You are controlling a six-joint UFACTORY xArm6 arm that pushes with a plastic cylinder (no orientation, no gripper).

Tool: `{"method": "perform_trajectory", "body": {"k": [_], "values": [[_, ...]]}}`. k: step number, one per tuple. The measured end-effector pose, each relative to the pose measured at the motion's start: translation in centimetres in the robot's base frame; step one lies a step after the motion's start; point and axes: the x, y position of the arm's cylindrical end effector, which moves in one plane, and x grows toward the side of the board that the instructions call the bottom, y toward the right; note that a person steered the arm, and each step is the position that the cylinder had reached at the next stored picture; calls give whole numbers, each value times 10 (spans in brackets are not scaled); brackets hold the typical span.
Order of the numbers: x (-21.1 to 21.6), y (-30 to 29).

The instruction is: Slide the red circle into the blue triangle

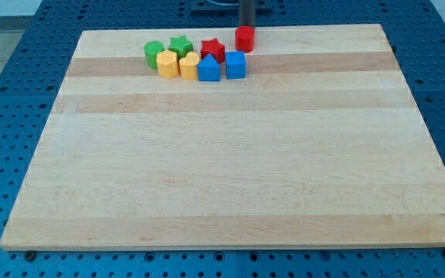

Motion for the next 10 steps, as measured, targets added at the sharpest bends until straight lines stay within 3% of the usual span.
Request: {"method": "perform_trajectory", "body": {"k": [3, 8, 10], "values": [[12, 10], [81, -26], [71, -21]]}}
